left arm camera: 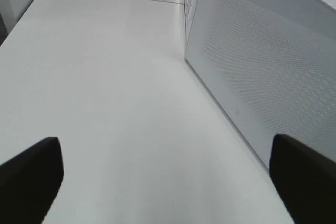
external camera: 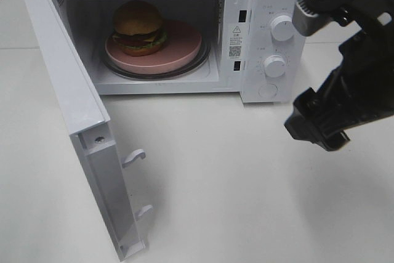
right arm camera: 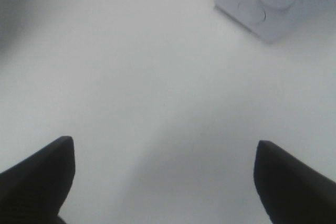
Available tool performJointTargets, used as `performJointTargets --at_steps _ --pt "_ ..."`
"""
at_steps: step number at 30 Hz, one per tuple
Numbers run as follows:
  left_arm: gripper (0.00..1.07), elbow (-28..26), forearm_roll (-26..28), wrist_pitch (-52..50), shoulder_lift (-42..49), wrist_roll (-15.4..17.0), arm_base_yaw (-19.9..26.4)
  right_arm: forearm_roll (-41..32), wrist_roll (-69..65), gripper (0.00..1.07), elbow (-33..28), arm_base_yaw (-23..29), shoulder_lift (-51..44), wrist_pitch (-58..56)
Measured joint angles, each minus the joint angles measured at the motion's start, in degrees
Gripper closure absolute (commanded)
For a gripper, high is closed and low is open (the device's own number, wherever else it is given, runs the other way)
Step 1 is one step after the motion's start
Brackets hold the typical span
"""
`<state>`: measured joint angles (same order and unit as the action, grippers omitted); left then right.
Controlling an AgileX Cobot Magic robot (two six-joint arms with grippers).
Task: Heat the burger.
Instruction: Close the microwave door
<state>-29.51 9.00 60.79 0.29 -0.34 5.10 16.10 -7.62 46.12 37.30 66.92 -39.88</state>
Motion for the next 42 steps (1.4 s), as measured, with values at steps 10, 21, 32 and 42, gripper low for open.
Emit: performJointTargets --at_steps 10,21,32,42 --pt "0.04 0.00 0.00 0.00 0.00 0.00 0.00 -0.40 -0.06 0.30 0.00 0.00 -6.25 -13.24" --pt "0.04 0.00 0.00 0.00 0.00 0.00 0.00 -0.97 -1.20 0.31 -6.02 -1.09 -18.62 -14.84" --pt "0.04 0.00 0.00 0.00 0.00 0.00 0.00 -2.23 -2.06 0.31 -10.43 -13.46 -30.77 -14.95" --pt "0.04 0.00 0.00 0.00 0.00 0.00 0.00 -2.29 -3.04 0.31 -14.27 -24.29 -43.72 -14.90"
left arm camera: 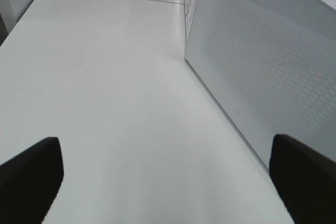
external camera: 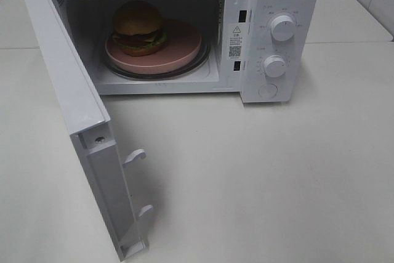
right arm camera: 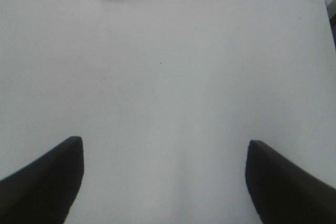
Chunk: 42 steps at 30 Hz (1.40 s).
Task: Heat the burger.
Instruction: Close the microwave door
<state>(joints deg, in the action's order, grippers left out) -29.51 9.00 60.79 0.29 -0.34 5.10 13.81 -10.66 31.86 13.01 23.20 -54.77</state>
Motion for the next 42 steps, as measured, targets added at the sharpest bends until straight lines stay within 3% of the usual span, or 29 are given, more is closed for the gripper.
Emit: performJointTargets --at_steps 7,18,42 --pt "0.04 0.00 0.00 0.00 0.00 0.00 0.00 0.00 0.00 0.31 -2.23 -6.47 -11.34 0.23" --pt "0.04 0.00 0.00 0.00 0.00 0.00 0.00 -0.06 0.00 0.31 -3.04 -7.51 -22.17 0.11" --pt "0.04 0.00 0.00 0.00 0.00 0.00 0.00 -0.06 0.00 0.31 -3.44 -7.51 -23.43 -1.20"
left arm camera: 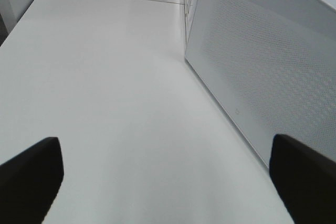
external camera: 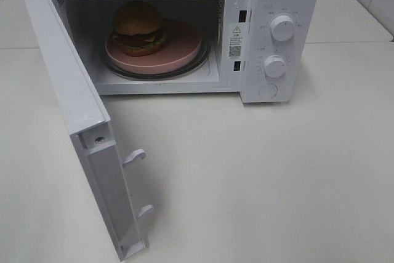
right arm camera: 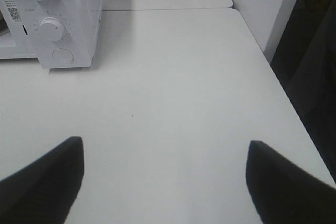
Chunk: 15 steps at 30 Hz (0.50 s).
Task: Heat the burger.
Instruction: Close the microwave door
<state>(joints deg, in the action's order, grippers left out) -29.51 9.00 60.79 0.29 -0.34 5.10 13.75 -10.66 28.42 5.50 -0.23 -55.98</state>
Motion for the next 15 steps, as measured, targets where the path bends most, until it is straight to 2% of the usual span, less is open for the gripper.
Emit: performJointTargets --at_steps 15 --pt "0.04 0.00 0.00 0.00 0.00 0.00 0.00 0.00 0.00 0.31 0.00 0.00 0.00 0.00"
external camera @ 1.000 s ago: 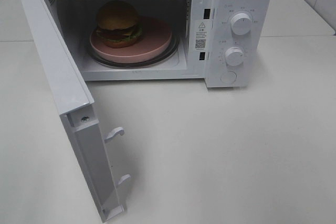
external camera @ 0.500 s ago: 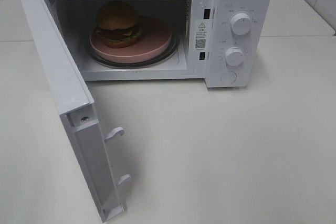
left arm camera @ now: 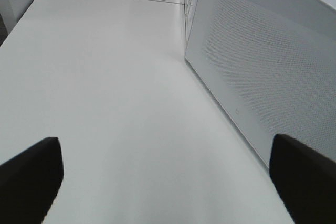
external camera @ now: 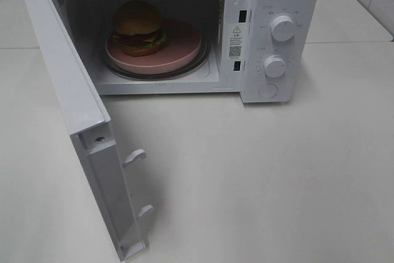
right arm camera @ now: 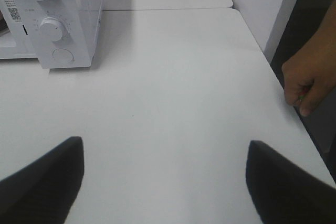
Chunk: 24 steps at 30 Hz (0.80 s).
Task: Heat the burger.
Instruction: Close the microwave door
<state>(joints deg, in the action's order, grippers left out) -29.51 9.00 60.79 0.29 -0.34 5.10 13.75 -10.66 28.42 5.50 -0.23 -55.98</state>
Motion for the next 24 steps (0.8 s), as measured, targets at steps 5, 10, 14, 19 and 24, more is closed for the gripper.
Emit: performJointTargets --at_steps 5,10,14,19,24 --pt "0.04 0.00 0.00 0.00 0.00 0.00 0.00 0.00 0.00 0.31 0.00 0.00 0.00 0.00" --pt "0.04 0.00 0.00 0.00 0.00 0.00 0.00 0.00 0.00 0.31 0.00 0.00 0.00 0.00" --pt "0.04 0.00 0.63 -0.23 0.00 0.34 0.00 0.00 0.00 0.31 0.00 0.00 0.00 0.00" --pt "0.08 -0.74 0.74 -2.86 -0.40 0.34 0.00 0.00 0.00 0.31 0.00 0.00 0.00 0.00" --pt "0.22 -0.80 0.74 -6.25 -2.29 0.34 0.00 0.00 0.00 0.31 0.00 0.00 0.00 0.00"
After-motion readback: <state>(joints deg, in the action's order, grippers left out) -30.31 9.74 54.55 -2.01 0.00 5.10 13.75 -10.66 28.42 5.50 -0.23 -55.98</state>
